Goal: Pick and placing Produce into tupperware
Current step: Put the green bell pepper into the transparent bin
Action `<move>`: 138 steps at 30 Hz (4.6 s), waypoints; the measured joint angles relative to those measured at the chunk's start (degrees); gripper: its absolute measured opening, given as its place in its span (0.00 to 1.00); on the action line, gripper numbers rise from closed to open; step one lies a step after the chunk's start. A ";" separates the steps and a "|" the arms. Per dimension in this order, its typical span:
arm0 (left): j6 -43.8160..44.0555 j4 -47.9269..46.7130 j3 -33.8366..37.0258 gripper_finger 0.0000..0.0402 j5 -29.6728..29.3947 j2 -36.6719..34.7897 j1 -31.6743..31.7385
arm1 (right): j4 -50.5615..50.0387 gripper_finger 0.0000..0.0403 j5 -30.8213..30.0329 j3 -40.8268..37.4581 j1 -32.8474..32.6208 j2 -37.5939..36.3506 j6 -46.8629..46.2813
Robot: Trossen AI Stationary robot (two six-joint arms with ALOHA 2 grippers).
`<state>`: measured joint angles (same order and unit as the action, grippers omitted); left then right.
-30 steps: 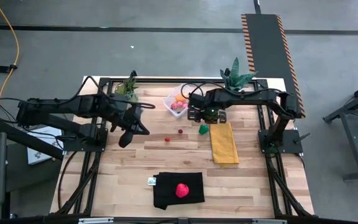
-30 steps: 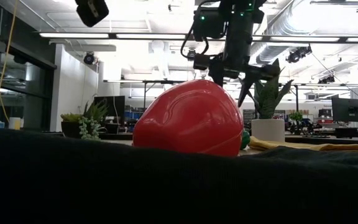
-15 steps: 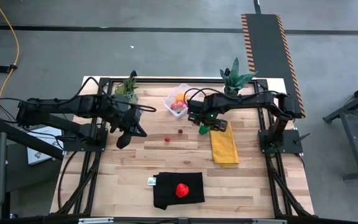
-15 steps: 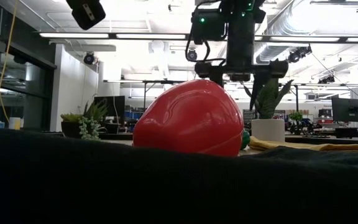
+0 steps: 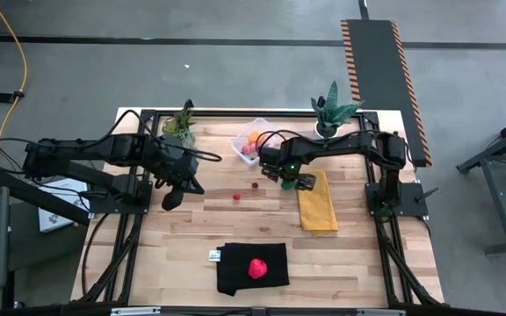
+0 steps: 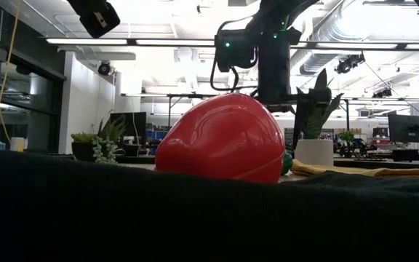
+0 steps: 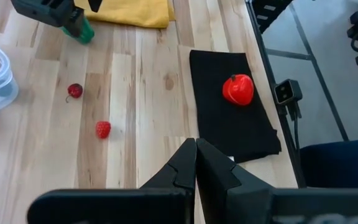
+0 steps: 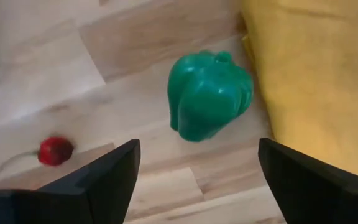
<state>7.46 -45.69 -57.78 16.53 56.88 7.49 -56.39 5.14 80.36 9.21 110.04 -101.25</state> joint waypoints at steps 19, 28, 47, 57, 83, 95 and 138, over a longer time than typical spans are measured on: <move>-3.16 -2.57 0.00 0.00 -0.15 0.00 0.00 | 3.56 0.79 -2.46 -4.42 0.38 0.02 -5.75; -3.35 -2.56 0.00 0.00 -0.31 0.00 0.00 | 3.97 0.79 -2.97 -4.42 3.10 0.02 -3.46; -3.39 -2.52 0.00 0.00 -0.69 0.00 0.00 | 4.49 0.79 1.41 -4.35 4.02 0.74 -2.23; -3.21 -2.52 0.00 0.00 -0.70 0.00 0.00 | 4.47 0.74 1.61 -4.35 4.04 0.74 -2.23; -2.69 -2.52 0.00 0.00 -0.70 0.00 0.00 | 4.47 0.68 2.97 -4.35 4.04 0.72 -2.23; -2.60 -2.52 0.00 0.00 -0.70 0.00 0.00 | 4.42 0.68 4.46 -4.35 4.15 0.80 -1.85; -2.73 -3.52 0.02 0.00 -0.70 0.01 0.00 | 4.64 0.56 4.93 -4.35 5.44 0.98 -0.33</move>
<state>4.73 -49.21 -57.76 15.84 56.89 7.49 -51.75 10.07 76.01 14.66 111.02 -101.58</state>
